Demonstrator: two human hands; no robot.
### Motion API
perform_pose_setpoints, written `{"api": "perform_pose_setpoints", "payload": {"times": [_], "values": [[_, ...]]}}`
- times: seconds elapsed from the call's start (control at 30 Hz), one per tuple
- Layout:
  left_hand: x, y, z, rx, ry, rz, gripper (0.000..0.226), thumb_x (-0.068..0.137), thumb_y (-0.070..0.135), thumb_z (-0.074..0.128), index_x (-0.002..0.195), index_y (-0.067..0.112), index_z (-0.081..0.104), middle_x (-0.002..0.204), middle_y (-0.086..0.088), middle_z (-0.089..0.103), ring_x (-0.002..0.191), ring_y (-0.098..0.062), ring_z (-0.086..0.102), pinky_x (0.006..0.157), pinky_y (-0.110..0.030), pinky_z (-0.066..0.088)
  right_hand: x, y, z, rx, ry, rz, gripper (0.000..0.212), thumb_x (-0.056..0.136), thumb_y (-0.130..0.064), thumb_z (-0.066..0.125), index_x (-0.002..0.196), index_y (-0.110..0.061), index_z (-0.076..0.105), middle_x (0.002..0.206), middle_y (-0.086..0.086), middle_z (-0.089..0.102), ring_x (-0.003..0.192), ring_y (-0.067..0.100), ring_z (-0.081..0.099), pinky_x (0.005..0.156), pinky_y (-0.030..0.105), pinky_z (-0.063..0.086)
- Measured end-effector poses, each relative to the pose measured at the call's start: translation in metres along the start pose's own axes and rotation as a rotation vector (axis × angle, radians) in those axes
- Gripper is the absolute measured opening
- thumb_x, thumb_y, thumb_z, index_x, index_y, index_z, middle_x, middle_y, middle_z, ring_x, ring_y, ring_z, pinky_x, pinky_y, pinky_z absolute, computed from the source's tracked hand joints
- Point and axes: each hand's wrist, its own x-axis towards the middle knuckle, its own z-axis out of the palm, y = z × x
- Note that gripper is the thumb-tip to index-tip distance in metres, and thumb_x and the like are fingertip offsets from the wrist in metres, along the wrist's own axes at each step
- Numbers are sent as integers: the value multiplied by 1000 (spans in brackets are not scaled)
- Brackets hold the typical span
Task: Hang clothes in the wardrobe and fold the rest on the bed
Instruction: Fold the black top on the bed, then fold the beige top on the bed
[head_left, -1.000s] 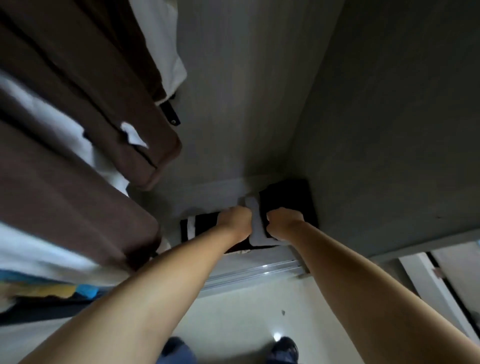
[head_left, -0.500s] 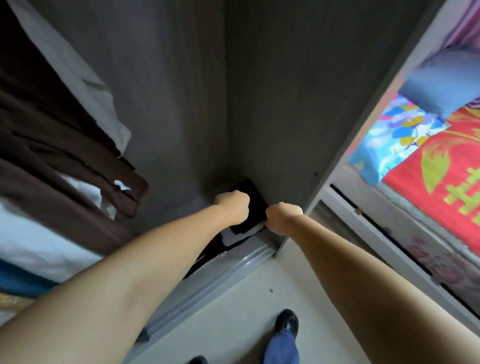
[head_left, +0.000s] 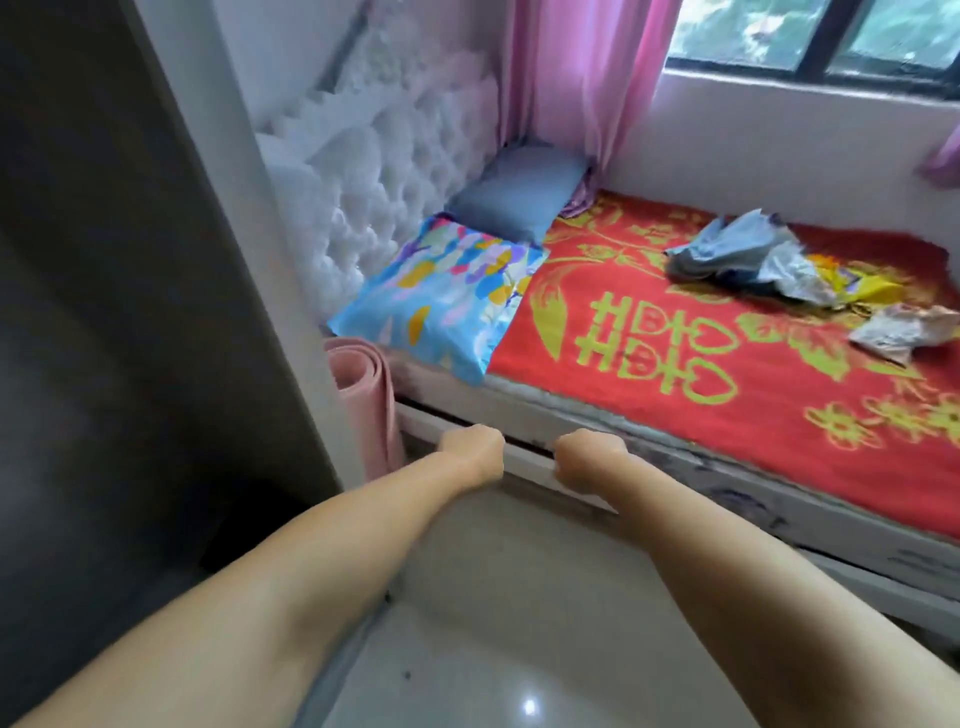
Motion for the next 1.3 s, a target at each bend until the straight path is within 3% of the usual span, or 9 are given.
{"api": "perform_pose_setpoints", "payload": {"times": [0.13, 0.3, 0.6, 0.7, 0.8, 0.87, 1.03, 1.17, 1.3], "values": [[51, 81, -18, 15, -3, 105, 25, 90, 11, 43, 106, 11, 63, 114, -9, 63, 106, -31, 60, 78, -32, 44, -8, 114, 1, 23, -52, 148, 29, 96, -18, 45, 124, -17, 55, 120, 3, 60, 101, 25, 59, 72, 36, 48], [100, 162, -41, 34, -7, 209, 21, 92, 10, 39, 93, 12, 60, 83, -3, 55, 78, -25, 52, 56, -28, 36, -28, 209, 10, 124, -48, 301, 22, 97, -19, 40, 107, -14, 59, 97, -1, 57, 85, 22, 56, 67, 33, 45], [182, 294, -49, 84, -63, 416, 23, 91, 5, 36, 73, 12, 48, 73, 0, 47, 60, -19, 39, 48, -27, 30, -38, 333, 41, 262, -106, 474, 26, 97, -23, 40, 111, -13, 60, 111, 4, 62, 92, 24, 61, 70, 31, 45], [223, 334, -54, 98, -69, 467, 24, 91, 6, 36, 70, 12, 45, 67, 1, 42, 55, -18, 34, 46, -27, 26, -22, 383, 38, 283, -104, 523, 30, 99, -26, 39, 116, -12, 59, 117, 6, 60, 102, 27, 59, 77, 34, 47], [280, 373, -70, 119, -59, 504, 22, 91, 7, 37, 80, 10, 55, 75, -3, 52, 63, -23, 50, 50, -30, 39, 8, 439, 27, 278, -100, 558, 33, 100, -29, 38, 120, -11, 58, 122, 6, 60, 109, 28, 58, 85, 36, 47], [322, 399, -81, 113, -67, 514, 24, 91, 9, 38, 88, 6, 61, 82, -9, 59, 80, -28, 63, 62, -36, 52, 31, 477, 17, 266, -92, 561, 33, 100, -29, 38, 119, -11, 58, 123, 7, 59, 110, 28, 58, 87, 37, 48], [418, 472, -102, 140, -102, 539, 28, 94, 12, 37, 102, 8, 63, 93, -3, 61, 77, -23, 60, 60, -31, 47, 70, 566, -10, 281, -62, 587, 31, 98, -27, 38, 116, -13, 59, 124, 8, 59, 111, 29, 57, 88, 36, 48], [457, 529, -113, 175, -124, 601, 27, 92, 9, 37, 100, 6, 62, 93, -5, 61, 83, -25, 63, 60, -32, 46, 84, 628, -6, 302, -62, 654, 31, 97, -25, 38, 113, -13, 61, 119, 6, 62, 107, 28, 59, 77, 30, 43], [488, 567, -112, 223, -120, 648, 27, 90, 6, 36, 97, 8, 62, 103, -8, 64, 93, -29, 65, 62, -34, 47, 104, 682, 11, 344, -173, 710, 33, 96, -25, 38, 120, -15, 59, 124, 5, 59, 112, 27, 58, 88, 34, 47]]}}
